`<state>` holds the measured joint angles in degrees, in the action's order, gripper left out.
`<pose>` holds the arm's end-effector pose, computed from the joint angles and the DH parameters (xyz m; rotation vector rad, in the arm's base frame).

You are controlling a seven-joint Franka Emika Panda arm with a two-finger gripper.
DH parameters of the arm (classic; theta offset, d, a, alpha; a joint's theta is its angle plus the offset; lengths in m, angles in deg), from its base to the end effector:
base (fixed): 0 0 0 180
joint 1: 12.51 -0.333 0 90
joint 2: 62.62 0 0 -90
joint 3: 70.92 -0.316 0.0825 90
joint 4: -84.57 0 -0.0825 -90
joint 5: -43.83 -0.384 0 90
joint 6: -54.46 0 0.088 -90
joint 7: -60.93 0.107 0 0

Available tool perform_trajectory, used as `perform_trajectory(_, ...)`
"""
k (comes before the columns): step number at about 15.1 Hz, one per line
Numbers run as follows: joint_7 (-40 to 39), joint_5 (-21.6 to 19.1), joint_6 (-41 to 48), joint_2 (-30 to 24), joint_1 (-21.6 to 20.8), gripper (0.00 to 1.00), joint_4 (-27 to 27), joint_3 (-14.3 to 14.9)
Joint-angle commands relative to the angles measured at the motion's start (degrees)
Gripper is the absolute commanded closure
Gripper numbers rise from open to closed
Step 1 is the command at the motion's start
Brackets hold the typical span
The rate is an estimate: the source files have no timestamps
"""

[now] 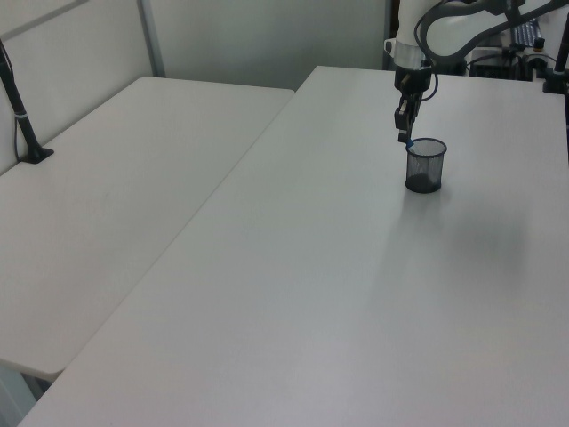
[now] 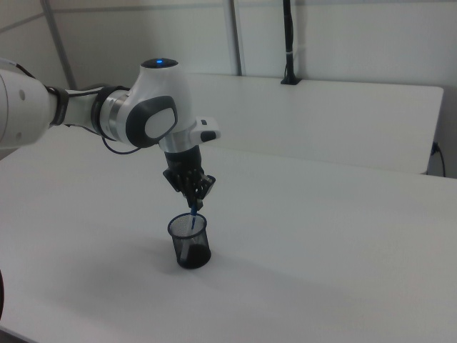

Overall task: Remove the marker
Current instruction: 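Lower the open gripper onto the blue-capped marker and close on it, then lift the marker up out of the mesh cup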

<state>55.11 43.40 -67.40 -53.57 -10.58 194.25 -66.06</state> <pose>0.5973 -0.0690 0.4181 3.1275 -0.0302 0.0847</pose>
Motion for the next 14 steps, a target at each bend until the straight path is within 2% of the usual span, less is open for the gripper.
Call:
perform_trajectory(1, 0.55, -0.9, -0.66, -0.61, -0.44, 0.96, 0.36, 0.24)
perform_trajectory(4, 0.73, -0.9, 2.22, -2.19, -0.18, 0.96, -2.62, 0.32)
perform_trajectory(6, 0.55, -0.98, 7.49, -2.45, 0.0, 0.96, -7.35, 0.32)
perform_trajectory(8, 0.38, -2.56, 11.02, -2.37, 0.0, 0.96, -12.54, 0.32)
perform_trajectory(12, 0.38, -4.41, 14.89, -1.31, -0.35, 0.96, -18.35, 0.41)
perform_trajectory(14, 0.55, -6.6, 17.43, 0.0, -0.35, 0.96, -21.16, 0.33)
